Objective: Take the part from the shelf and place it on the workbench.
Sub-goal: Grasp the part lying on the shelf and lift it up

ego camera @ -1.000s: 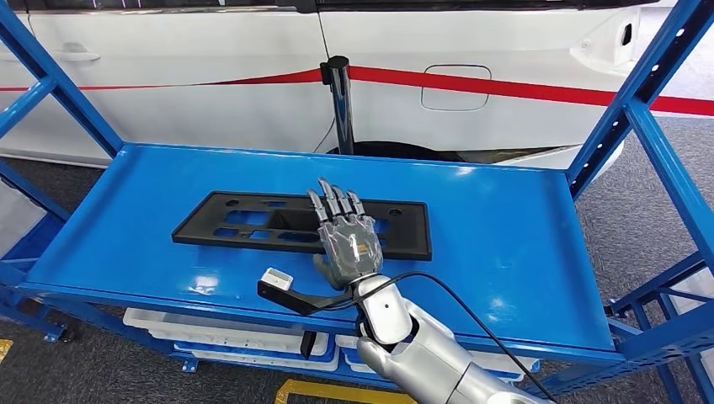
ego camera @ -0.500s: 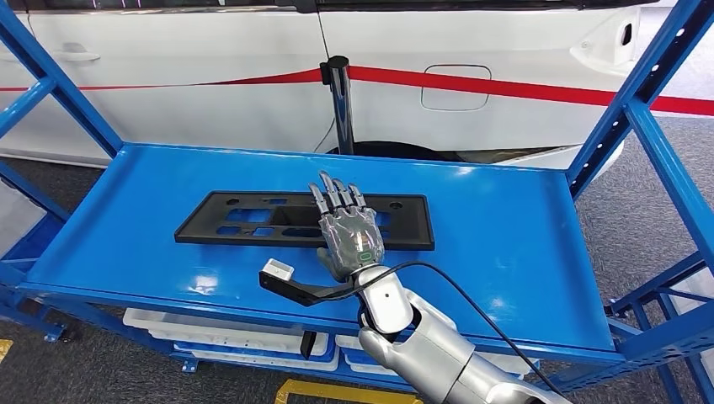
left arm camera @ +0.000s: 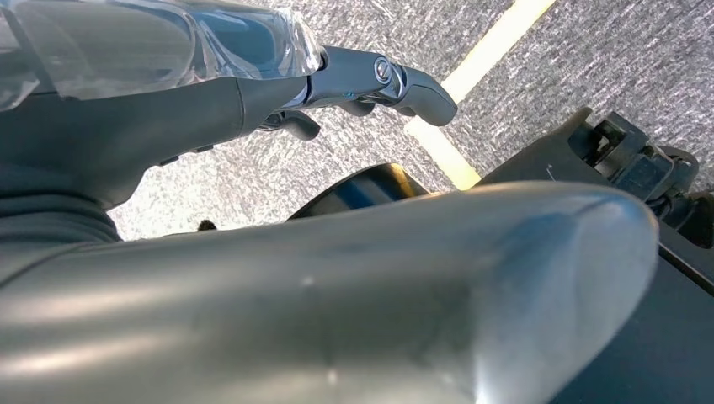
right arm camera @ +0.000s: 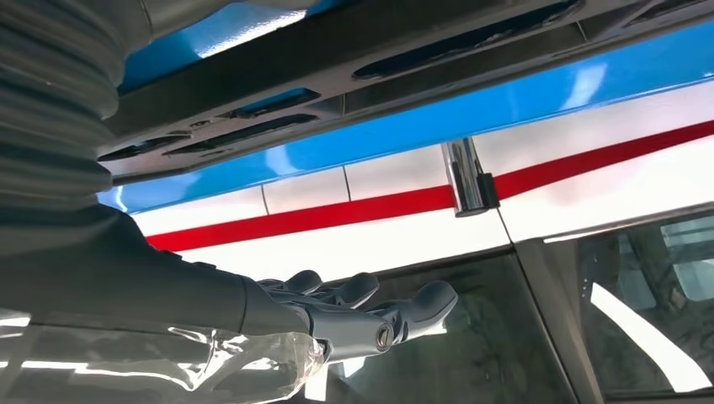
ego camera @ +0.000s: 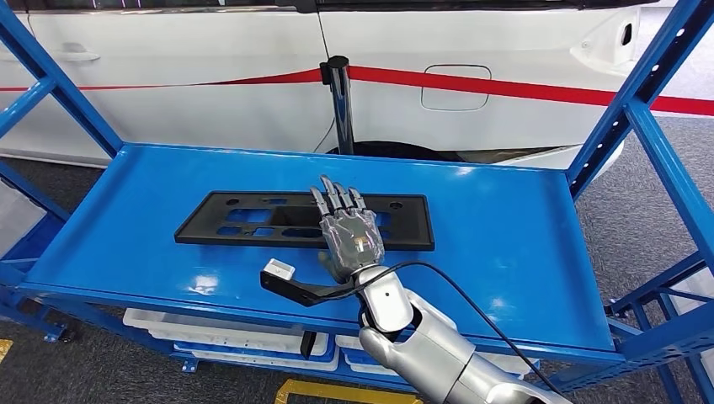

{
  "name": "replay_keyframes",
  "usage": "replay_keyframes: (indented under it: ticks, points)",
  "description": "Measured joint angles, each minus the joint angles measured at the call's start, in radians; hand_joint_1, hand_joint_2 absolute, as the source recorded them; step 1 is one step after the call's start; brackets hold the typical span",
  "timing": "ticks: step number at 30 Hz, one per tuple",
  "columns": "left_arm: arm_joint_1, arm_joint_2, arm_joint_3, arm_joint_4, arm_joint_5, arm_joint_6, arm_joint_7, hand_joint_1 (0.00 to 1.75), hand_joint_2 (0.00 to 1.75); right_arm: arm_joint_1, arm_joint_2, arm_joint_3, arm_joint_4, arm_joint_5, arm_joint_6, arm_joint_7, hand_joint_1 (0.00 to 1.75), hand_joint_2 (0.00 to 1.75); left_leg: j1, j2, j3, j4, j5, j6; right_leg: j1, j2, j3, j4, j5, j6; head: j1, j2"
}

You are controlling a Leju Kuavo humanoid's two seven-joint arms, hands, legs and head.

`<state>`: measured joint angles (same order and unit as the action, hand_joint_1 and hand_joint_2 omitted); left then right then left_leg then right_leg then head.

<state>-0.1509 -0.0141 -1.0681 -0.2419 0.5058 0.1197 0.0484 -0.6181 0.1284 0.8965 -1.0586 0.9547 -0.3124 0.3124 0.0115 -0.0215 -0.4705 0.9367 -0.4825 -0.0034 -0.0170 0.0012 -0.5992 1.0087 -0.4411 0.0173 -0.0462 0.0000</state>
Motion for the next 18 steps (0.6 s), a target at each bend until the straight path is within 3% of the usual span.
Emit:
replay_keyframes:
  ticks: [18]
  points:
    - [0.001, 0.0, 0.0, 0.0, 0.001, 0.002, 0.0, 0.0, 0.0, 0.019, -0.002, 0.01, 0.006, -0.012, -0.017, -0.012, 0.0, 1.75, 0.0, 0.0, 0.0, 0.0, 0.0, 0.0, 0.0, 0.0, 0.0, 0.0, 0.0, 0.0, 0.0, 0.0]
